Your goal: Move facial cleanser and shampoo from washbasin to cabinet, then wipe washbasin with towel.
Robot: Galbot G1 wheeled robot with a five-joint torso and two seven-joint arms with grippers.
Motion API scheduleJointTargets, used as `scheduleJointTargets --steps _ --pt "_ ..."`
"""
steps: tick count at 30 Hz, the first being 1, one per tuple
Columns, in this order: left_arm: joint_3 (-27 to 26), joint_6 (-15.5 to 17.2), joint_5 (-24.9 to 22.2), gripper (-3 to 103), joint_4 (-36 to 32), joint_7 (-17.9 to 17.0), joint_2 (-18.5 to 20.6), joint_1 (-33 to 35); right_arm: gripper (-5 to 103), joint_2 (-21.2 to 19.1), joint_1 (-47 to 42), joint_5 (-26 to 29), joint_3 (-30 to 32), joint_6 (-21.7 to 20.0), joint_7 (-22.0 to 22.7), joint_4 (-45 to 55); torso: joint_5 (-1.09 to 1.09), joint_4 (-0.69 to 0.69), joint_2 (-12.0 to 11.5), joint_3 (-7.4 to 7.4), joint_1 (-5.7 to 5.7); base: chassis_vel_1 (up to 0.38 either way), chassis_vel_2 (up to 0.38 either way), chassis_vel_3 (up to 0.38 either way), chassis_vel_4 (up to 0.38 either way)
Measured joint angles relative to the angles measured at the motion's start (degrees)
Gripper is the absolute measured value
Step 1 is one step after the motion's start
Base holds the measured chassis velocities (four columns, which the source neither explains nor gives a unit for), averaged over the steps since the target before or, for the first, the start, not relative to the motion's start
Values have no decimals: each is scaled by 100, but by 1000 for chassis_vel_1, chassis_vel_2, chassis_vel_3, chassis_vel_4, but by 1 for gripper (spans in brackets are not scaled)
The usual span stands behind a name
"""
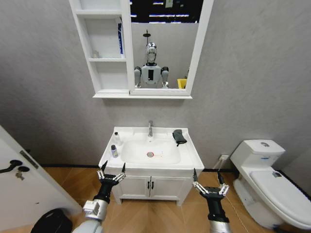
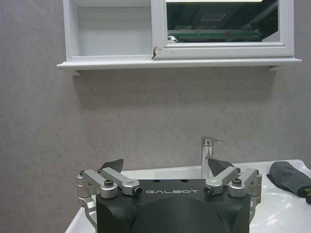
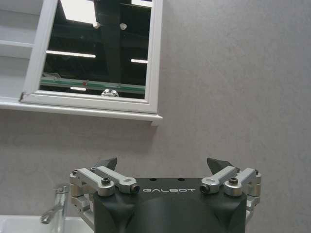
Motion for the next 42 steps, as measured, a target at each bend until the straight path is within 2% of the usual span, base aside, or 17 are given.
scheduleJointTargets --steps 5,8,10,11,13,15,19,25,38,41,42 --pt "6 -3 -12 94 154 -49 15 -120 100 23 118 -193 4 -176 319 0 0 1 -1 0 2 -137 156 124 -135" --pt "8 -4 -38 97 415 -133 64 -298 100 -23 143 -233 13 -271 344 42 0 -1 0 -1 -1 -42 50 27 -22" --pt "-42 -4 -51 98 854 -203 130 -545 100 -49 173 -549 4 -525 627 61 -2 0 1 -1 -5 0 0 0 0" --pt "-42 -4 -51 98 854 -203 130 -545 100 -49 173 -549 4 -525 627 61 -2 0 1 -1 -5 0 0 0 0" --pt "-94 -4 -86 98 1229 -256 192 -793 100 -36 243 -831 -11 -625 971 32 -2 0 3 -2 -8 0 0 0 0" --pt "-142 34 -163 98 1605 -289 251 -1058 100 3 391 -1194 9 -620 1357 -42 -1 -1 3 -2 -8 0 0 0 0" --pt "-156 95 -255 98 2079 -313 327 -1424 100 46 684 -1551 138 -333 1657 -187 0 1 2 -1 -5 0 0 0 0" --pt "-120 134 -339 98 2636 -367 365 -1897 100 -53 697 -1373 155 -324 1550 -191 0 -1 1 -1 -2 0 0 0 0" --pt "-194 97 -346 100 3688 -530 366 -2792 100 -166 762 -867 155 42 1056 -210 0 0 1 0 -3 0 0 0 0" --pt "-191 101 -343 98 3845 -534 366 -2935 100 -190 718 -731 165 58 943 -210 -1 -1 1 -1 -2 0 0 0 0" --pt "-191 105 -344 94 3907 -533 366 -2988 100 -196 706 -659 167 58 916 -210 -1 -1 1 -1 -2 0 0 0 0"
